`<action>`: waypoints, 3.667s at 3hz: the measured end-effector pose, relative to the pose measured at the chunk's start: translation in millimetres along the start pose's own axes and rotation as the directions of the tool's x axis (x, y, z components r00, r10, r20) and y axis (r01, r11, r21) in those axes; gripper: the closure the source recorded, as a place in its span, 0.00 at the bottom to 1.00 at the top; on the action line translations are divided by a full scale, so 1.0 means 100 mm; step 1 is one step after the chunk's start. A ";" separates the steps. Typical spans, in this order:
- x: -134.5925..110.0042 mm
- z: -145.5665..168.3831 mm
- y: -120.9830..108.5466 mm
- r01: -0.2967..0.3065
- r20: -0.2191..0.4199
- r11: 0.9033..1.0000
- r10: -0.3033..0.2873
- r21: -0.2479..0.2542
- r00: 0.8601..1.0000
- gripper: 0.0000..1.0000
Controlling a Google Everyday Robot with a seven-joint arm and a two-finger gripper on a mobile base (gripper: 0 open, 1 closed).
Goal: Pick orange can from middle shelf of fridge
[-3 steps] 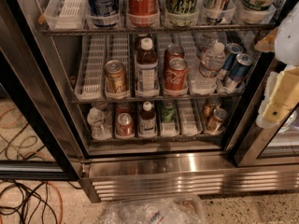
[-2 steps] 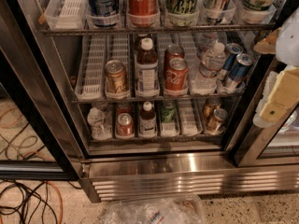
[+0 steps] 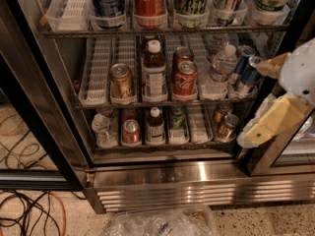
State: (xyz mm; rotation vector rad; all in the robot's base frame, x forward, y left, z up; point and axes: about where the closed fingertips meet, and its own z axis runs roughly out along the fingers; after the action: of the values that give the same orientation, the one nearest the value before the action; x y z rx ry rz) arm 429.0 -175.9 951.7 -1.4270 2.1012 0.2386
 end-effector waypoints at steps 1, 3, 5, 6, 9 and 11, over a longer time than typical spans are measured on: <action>-0.08 0.26 0.35 -0.102 0.143 0.995 0.100 0.005 0.985 0.00; -0.05 0.47 0.43 -0.185 0.196 0.983 0.183 -0.010 0.963 0.00; -0.31 0.80 0.48 -0.302 0.355 0.953 0.274 0.025 0.894 0.00; -0.39 1.18 0.64 -0.353 0.429 0.934 0.302 0.043 0.851 0.00; -0.29 1.86 0.41 -0.534 0.602 0.839 0.376 0.101 0.704 0.00; -0.05 1.74 0.17 -0.536 0.668 0.800 0.245 0.271 0.703 0.00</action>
Offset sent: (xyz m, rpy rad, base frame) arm -0.0164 0.0257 -0.0164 0.1313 -0.0210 -0.0539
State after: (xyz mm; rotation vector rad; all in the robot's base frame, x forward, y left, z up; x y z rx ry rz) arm 477.9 -86.2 809.2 -0.4873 1.7276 0.3069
